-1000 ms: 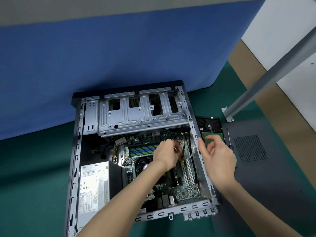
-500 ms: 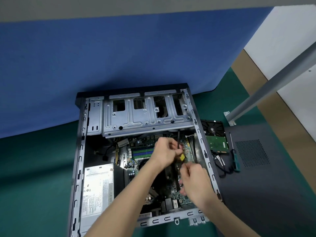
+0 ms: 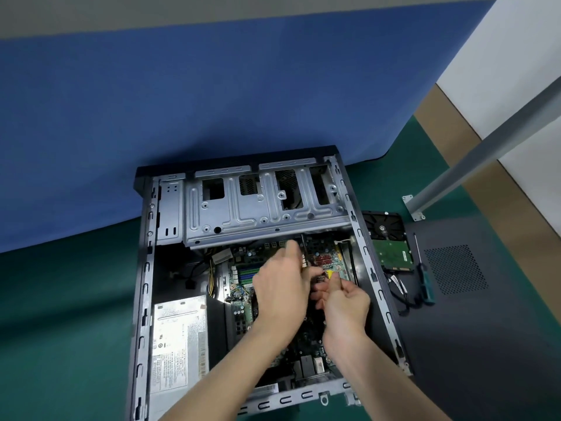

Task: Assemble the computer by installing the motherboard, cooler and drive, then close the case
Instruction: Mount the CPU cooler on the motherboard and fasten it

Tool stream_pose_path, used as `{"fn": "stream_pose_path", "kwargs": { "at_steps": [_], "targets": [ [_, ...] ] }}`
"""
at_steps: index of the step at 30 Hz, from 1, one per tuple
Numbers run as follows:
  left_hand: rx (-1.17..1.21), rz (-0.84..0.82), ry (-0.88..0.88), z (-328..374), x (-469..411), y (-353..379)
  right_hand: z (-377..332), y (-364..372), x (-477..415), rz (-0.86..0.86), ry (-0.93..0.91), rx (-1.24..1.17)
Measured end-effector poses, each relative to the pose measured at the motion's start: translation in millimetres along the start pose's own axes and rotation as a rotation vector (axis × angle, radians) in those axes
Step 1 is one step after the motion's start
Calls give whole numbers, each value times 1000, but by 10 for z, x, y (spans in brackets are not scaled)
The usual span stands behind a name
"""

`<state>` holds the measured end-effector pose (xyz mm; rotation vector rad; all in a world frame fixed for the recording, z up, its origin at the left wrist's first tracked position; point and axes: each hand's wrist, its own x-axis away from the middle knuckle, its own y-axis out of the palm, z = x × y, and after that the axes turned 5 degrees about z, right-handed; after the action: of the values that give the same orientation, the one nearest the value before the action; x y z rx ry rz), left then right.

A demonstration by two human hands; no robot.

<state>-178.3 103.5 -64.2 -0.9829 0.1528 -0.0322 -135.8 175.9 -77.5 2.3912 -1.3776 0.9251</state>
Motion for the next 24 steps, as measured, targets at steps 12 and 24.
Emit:
{"fn": "stream_pose_path", "kwargs": {
  "at_steps": [12,24],
  "targets": [
    [-212,-524,523,-73,-362,54,-55,55,-95,-3,-103,102],
    [-102,-638,24,68,-502,579,-982,-235,-334,129,-826,555]
  ]
}}
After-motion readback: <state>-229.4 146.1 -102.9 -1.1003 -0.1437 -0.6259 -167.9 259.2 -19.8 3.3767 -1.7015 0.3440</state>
